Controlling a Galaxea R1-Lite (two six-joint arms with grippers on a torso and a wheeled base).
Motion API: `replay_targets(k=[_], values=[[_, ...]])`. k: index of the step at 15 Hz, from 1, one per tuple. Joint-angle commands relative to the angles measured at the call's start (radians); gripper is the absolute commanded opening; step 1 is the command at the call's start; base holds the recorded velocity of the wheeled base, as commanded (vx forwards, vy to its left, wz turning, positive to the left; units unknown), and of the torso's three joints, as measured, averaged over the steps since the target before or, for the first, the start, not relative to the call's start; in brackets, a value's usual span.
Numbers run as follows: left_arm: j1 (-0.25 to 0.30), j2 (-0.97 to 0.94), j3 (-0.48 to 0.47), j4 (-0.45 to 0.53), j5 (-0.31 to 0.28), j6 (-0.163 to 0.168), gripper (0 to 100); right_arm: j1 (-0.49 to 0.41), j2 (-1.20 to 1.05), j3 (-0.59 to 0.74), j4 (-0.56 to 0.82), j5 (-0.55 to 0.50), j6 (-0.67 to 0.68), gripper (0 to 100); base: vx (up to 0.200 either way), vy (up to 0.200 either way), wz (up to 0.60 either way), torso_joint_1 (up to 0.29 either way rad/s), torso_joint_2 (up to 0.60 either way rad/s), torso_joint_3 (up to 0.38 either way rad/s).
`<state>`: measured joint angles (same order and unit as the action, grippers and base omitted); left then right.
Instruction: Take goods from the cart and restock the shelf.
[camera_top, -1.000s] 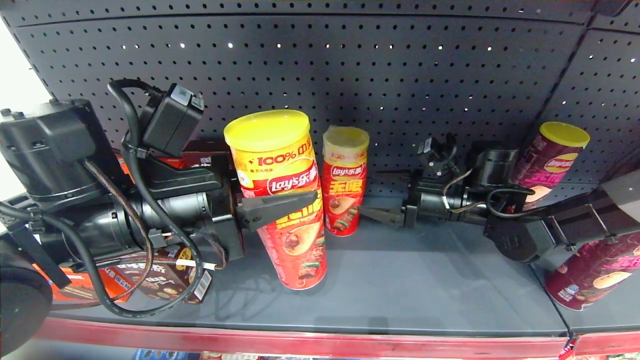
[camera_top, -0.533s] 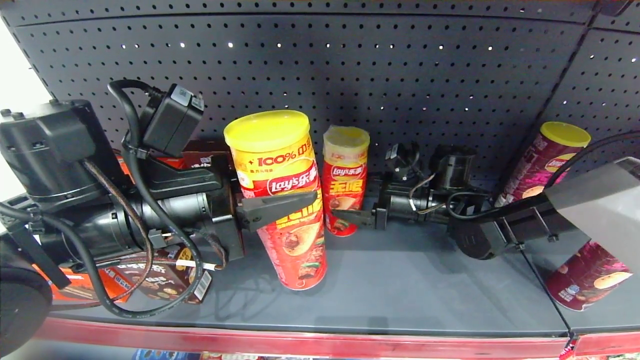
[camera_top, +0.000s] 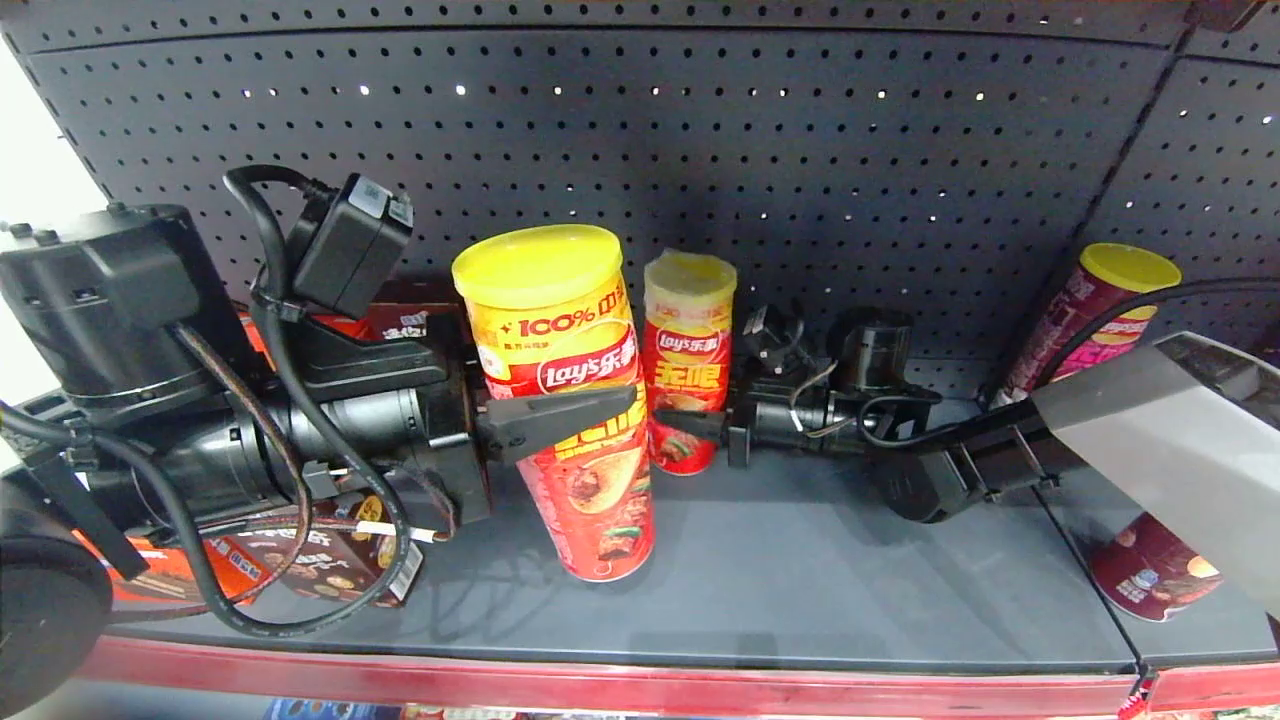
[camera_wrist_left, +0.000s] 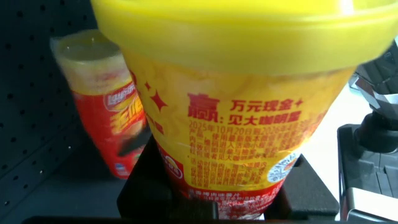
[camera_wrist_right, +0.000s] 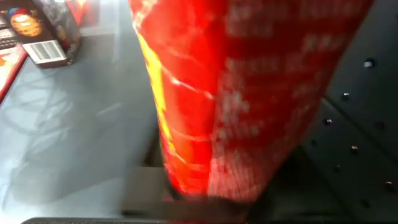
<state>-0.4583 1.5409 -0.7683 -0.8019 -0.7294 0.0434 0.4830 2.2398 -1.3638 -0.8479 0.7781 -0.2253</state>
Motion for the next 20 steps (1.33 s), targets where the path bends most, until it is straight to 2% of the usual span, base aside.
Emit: replay_targets(k=[1,4,7,11,17,20], values=[[0.001,0.01,0.001,-0.01,0.001,0.0,0,0.006,0.007,-0.001,0.0,-0.013,-0.002,0,0.0,0.0,0.0,0.0,0.0,0.0],[0.001,0.01,0.001,-0.01,0.001,0.0,0,-0.001,-0.014,0.008,-0.007,-0.013,-0.002,0,0.0,0.0,0.0,0.0,0.0,0.0],[0.001,0.01,0.001,-0.01,-0.001,0.0,0,-0.006,-0.091,0.078,-0.016,-0.011,-0.002,0,0.0,0.0,0.0,0.0,0.0,0.0],[0.001,0.008,0.02,-0.011,0.001,0.0,0,0.005,-0.29,0.307,-0.077,0.0,-0.003,0,0.0,0.0,0.0,0.0,0.0,0.0],[0.02,0.015,0.009,-0.008,-0.001,0.0,0,0.045,-0.47,0.786,-0.346,-0.002,-0.002,0,0.0,0.0,0.0,0.0,0.0,0.0],[0.035,0.013,0.02,-0.011,-0.002,0.0,0,0.04,-0.439,0.896,-0.451,0.0,-0.002,0,0.0,0.0,0.0,0.0,0.0,0.0]])
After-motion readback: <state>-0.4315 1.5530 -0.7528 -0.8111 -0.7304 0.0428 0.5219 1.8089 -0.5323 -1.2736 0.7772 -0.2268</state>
